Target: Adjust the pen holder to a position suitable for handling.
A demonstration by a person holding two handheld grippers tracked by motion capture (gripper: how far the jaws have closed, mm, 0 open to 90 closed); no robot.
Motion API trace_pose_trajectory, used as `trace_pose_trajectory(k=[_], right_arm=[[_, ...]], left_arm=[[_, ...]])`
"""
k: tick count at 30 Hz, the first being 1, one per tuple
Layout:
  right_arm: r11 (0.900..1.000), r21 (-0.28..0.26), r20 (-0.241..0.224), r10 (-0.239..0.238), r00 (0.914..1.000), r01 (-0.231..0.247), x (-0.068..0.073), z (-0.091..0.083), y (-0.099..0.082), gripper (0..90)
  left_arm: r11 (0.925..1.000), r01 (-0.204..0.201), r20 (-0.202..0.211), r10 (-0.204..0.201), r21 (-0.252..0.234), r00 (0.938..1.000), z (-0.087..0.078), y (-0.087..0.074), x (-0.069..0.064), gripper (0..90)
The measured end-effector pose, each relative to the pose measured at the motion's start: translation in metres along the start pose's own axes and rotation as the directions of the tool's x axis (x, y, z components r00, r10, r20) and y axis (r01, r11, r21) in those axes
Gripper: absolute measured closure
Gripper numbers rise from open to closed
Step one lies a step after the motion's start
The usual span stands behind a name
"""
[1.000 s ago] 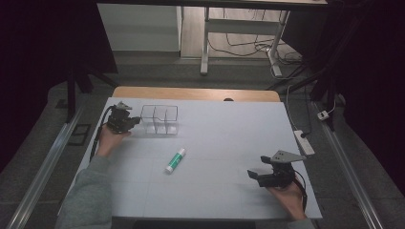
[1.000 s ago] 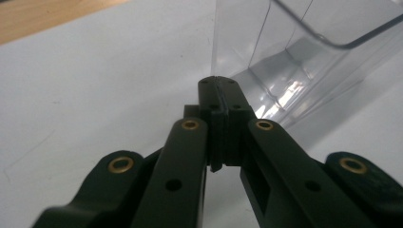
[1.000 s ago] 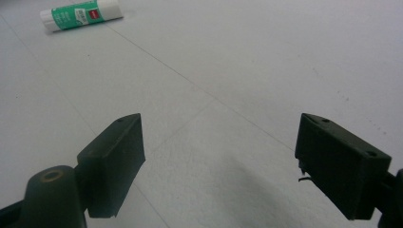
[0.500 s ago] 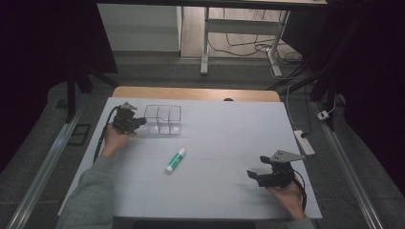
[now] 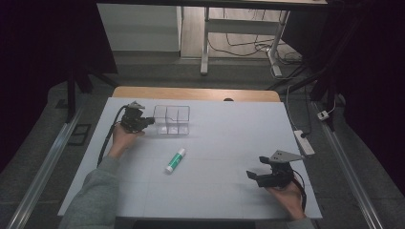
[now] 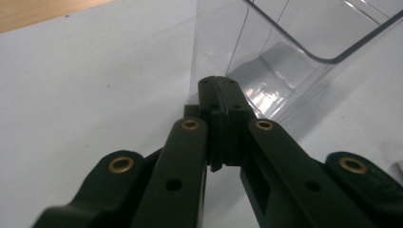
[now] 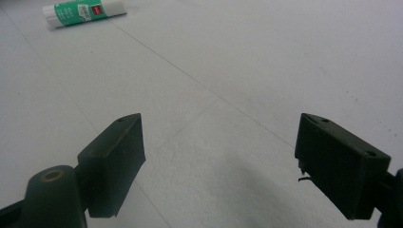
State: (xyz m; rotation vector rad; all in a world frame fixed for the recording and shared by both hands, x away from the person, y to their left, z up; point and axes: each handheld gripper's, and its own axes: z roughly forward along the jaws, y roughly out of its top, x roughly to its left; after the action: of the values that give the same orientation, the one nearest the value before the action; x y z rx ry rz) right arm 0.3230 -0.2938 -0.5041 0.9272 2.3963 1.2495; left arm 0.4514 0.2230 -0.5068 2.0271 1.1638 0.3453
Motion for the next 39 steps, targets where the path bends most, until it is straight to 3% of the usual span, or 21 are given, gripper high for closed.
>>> trace_pose_trajectory(k=[14,26,39], right_arm=[[1.0,0.007,-0.007,-0.006,1.0,0.006,0.001,0.0,0.0,16.4],[0.9999,0.013,-0.002,-0.006,1.0,0.006,0.001,0.001,0.0,16.4],[0.9998,0.017,-0.005,-0.007,1.0,0.007,0.002,0.001,0.0,16.4]], left_arm=[[0.9998,-0.015,0.051,0.016,-0.013,0.9986,0.012,0.012,-0.017,88.7],[0.9986,-0.052,0.091,0.053,-0.012,0.9944,0.027,0.026,-0.036,88.7],[0.9983,-0.05,0.074,0.052,-0.031,0.9959,0.034,0.029,-0.049,88.7]])
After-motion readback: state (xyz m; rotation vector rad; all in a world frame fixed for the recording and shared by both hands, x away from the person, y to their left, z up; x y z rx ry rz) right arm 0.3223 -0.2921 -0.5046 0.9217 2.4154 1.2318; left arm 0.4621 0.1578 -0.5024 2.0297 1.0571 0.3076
